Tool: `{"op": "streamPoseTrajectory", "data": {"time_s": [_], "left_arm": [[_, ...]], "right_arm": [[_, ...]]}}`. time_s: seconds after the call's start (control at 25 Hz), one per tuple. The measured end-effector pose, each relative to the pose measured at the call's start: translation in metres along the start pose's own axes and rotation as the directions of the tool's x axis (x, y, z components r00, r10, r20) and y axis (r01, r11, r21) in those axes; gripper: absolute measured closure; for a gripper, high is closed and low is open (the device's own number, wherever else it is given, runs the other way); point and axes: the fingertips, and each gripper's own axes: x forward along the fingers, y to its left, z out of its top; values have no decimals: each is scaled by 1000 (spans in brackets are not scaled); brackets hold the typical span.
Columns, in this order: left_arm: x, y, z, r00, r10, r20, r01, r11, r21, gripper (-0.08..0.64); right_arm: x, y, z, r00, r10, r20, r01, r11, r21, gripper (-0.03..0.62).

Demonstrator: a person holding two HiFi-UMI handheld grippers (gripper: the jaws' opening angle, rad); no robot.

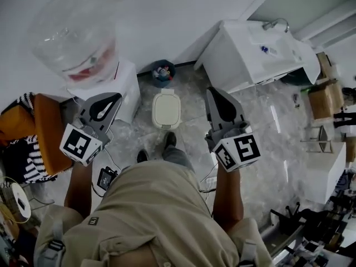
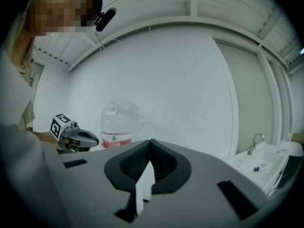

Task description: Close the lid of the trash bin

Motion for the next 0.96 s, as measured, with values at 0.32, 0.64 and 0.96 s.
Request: {"op": "streamPoseTrajectory", "data": {"time_s": [0.32,0.64,0.96], "left_arm": [[-16,-10,10,999,-37,20,36,999,20,538],[-31,-15,9,999,-51,20,50,999,20,540],[-43,-12,-1,999,-50,14,50,999,10,538]], "right_arm": [[-35,22,23,998,-60,25,61,996,-71,569],[-43,36,28,997,-72,30,74,994,-75,569],[-39,47,26,997,-73,22,75,994,-79,569]]}}
